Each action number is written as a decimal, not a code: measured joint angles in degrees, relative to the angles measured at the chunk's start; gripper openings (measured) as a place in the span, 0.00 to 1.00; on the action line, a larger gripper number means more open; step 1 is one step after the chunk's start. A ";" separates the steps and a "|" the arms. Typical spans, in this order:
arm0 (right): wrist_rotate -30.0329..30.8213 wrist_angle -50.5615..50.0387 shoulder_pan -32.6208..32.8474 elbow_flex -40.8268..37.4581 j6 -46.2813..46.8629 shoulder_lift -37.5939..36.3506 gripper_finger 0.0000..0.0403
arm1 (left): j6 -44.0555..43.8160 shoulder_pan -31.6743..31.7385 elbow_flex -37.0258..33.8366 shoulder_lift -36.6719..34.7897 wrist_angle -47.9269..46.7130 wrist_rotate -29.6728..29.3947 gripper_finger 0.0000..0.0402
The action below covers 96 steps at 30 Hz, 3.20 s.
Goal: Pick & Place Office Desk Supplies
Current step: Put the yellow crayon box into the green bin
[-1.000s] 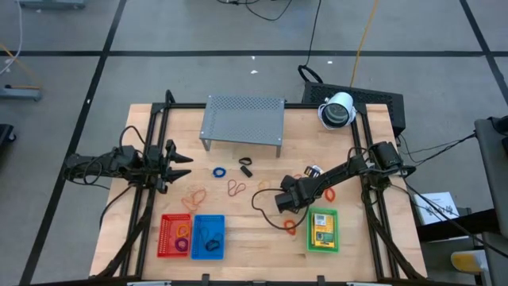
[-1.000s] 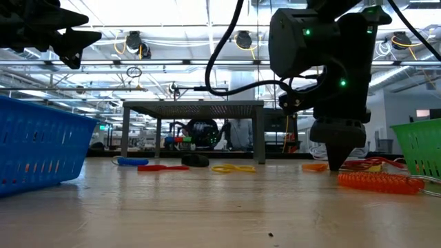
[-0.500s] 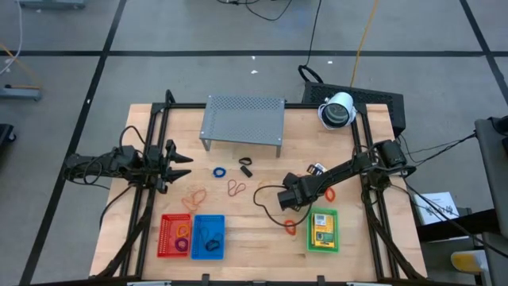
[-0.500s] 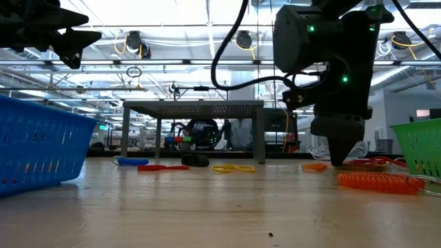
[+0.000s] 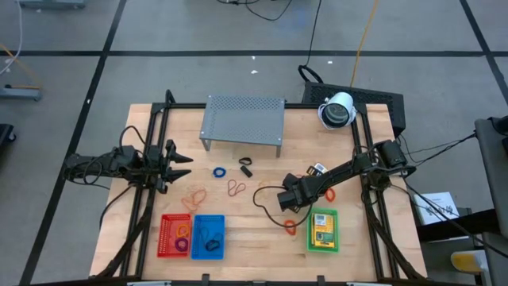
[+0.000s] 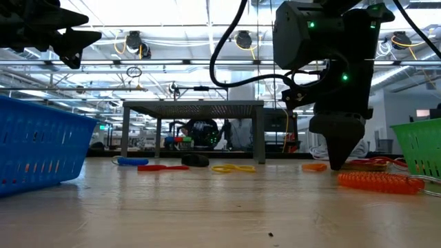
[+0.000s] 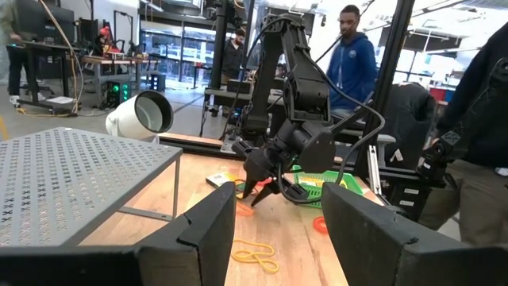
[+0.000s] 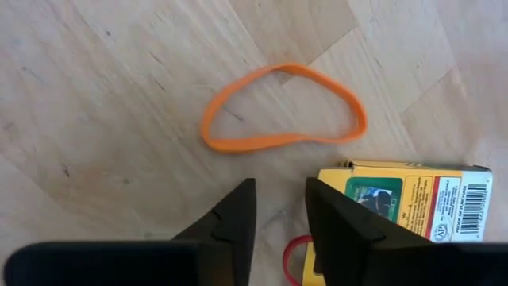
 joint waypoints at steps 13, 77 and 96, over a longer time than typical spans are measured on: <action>-2.85 -1.23 0.42 0.59 -1.09 -1.86 0.32 | 0.00 -0.01 0.00 0.00 0.00 0.00 0.49; 4.35 6.27 -1.72 -8.52 -0.03 -3.02 0.02 | 0.00 0.01 0.00 0.01 -0.02 0.00 0.49; 2.48 16.13 -1.52 -8.24 6.21 -18.17 0.00 | 0.00 -0.01 0.00 0.01 -0.02 0.00 0.49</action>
